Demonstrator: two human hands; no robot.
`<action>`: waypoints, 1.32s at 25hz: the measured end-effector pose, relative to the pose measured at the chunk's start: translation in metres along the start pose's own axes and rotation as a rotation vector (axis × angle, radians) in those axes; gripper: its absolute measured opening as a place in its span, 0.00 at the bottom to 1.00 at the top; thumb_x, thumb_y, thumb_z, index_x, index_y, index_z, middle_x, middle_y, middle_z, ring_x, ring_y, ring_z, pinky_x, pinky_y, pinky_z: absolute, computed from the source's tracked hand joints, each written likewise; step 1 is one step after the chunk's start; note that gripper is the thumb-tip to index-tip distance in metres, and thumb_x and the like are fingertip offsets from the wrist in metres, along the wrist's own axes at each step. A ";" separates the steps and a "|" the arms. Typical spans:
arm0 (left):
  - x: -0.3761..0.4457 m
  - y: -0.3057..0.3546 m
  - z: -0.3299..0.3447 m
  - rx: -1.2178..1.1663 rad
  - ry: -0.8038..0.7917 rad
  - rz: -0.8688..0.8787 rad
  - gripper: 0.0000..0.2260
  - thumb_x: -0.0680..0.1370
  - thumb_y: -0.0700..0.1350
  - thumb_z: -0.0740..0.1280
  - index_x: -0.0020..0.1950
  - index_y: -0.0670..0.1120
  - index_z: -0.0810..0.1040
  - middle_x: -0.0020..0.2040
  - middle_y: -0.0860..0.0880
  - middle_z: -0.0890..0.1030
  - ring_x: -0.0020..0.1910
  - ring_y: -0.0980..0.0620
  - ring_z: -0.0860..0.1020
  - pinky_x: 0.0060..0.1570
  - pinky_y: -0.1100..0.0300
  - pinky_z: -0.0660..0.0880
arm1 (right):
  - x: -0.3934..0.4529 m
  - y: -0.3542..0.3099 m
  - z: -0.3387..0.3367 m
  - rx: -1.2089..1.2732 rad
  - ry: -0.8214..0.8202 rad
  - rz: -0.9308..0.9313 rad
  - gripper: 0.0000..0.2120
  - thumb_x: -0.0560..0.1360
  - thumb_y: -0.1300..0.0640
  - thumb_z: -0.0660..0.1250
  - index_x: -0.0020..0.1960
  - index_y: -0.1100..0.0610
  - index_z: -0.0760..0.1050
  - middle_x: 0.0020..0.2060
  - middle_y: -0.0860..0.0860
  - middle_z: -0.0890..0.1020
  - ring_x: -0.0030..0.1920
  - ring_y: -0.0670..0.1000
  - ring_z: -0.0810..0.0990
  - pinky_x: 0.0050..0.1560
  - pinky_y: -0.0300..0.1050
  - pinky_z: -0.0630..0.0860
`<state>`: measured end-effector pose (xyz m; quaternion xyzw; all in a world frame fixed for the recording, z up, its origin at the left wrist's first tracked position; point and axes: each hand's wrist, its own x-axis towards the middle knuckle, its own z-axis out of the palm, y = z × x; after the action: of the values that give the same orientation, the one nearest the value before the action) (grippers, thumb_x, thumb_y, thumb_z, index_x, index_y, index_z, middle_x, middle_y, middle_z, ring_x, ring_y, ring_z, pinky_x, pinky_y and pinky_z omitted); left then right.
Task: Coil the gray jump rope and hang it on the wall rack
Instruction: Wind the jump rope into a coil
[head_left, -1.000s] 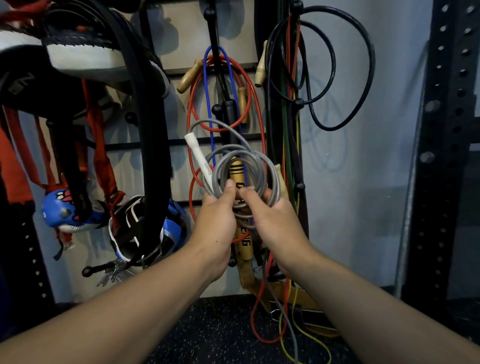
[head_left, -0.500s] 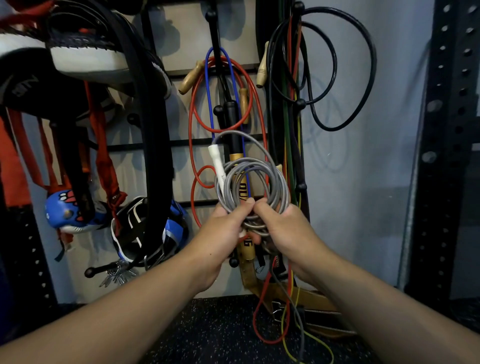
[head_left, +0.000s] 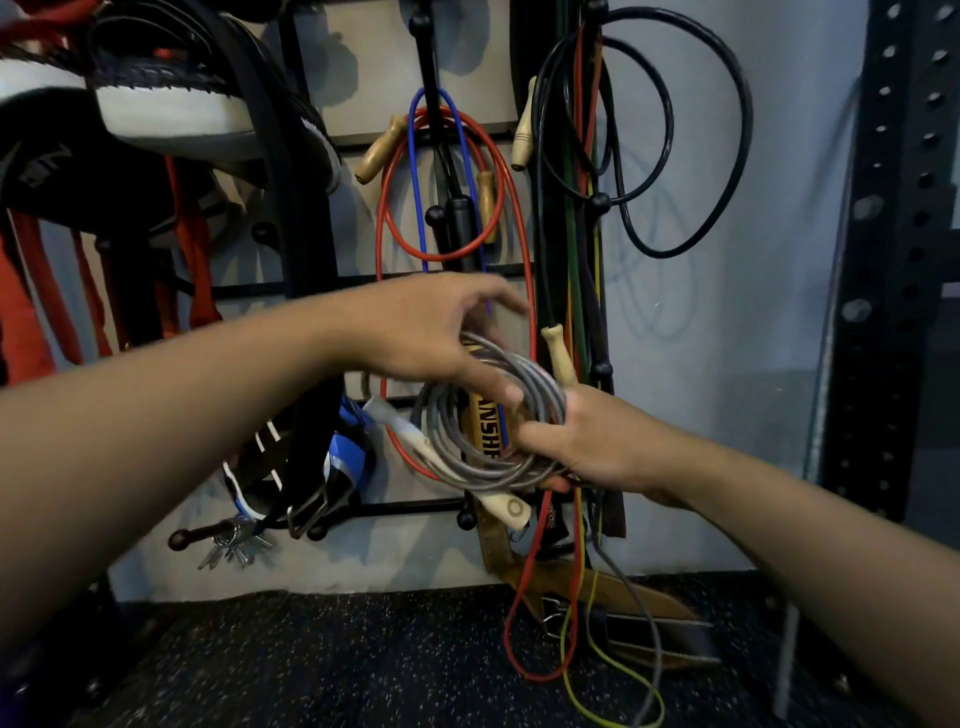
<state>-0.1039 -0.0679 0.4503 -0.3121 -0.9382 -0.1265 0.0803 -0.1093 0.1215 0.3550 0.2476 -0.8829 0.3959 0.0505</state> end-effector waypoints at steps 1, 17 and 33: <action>0.007 0.005 -0.004 -0.021 -0.152 -0.053 0.28 0.70 0.58 0.78 0.67 0.54 0.77 0.53 0.53 0.87 0.52 0.56 0.84 0.55 0.58 0.75 | 0.001 -0.003 -0.002 -0.031 -0.014 -0.014 0.11 0.79 0.57 0.65 0.37 0.57 0.73 0.27 0.54 0.77 0.27 0.50 0.74 0.34 0.47 0.72; 0.007 -0.020 0.043 -0.484 0.031 -0.006 0.19 0.73 0.67 0.67 0.40 0.52 0.84 0.30 0.51 0.69 0.28 0.52 0.65 0.30 0.56 0.63 | -0.016 -0.003 -0.038 -0.122 0.044 -0.103 0.27 0.69 0.29 0.68 0.48 0.52 0.86 0.44 0.55 0.88 0.46 0.53 0.86 0.52 0.52 0.82; 0.012 0.002 0.057 -1.508 0.555 -0.078 0.21 0.80 0.59 0.66 0.30 0.52 0.74 0.26 0.56 0.63 0.22 0.59 0.59 0.22 0.69 0.57 | -0.016 0.029 -0.009 0.685 0.107 -0.099 0.49 0.54 0.22 0.73 0.64 0.53 0.78 0.40 0.49 0.77 0.38 0.48 0.73 0.41 0.45 0.73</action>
<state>-0.1164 -0.0433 0.3992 -0.2066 -0.5562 -0.8016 0.0735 -0.1096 0.1503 0.3368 0.2714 -0.6817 0.6788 0.0299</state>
